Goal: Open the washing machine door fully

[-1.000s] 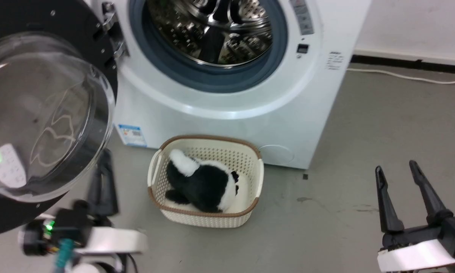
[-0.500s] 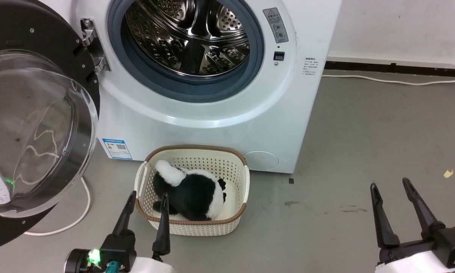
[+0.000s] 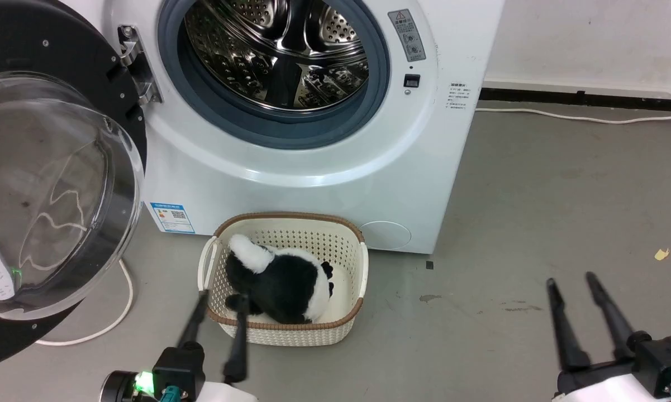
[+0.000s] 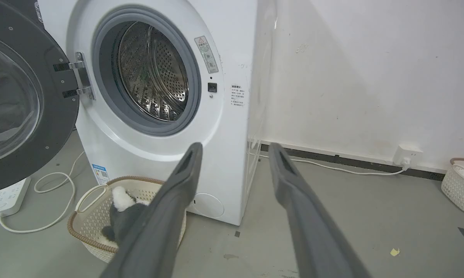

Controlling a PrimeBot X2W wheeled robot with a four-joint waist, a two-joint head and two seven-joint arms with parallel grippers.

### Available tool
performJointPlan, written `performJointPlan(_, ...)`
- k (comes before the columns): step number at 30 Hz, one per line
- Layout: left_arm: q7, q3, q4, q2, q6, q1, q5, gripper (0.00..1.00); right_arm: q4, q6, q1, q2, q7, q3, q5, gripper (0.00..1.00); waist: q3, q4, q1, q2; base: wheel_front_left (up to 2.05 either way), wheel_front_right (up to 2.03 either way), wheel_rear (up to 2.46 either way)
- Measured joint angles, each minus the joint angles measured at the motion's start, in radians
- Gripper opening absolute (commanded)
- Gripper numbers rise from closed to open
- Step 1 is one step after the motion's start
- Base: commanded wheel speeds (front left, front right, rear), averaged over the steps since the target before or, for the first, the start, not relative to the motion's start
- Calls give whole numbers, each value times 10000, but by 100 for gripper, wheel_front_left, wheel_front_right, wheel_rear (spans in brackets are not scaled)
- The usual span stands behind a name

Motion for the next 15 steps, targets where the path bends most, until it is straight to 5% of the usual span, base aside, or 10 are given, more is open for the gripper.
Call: performJointPlan(15,196,56,-54,-17,-6,0,2,0,-2,0,-6,-2,221,50,-13,0,-23,18,0,0,0,0,0)
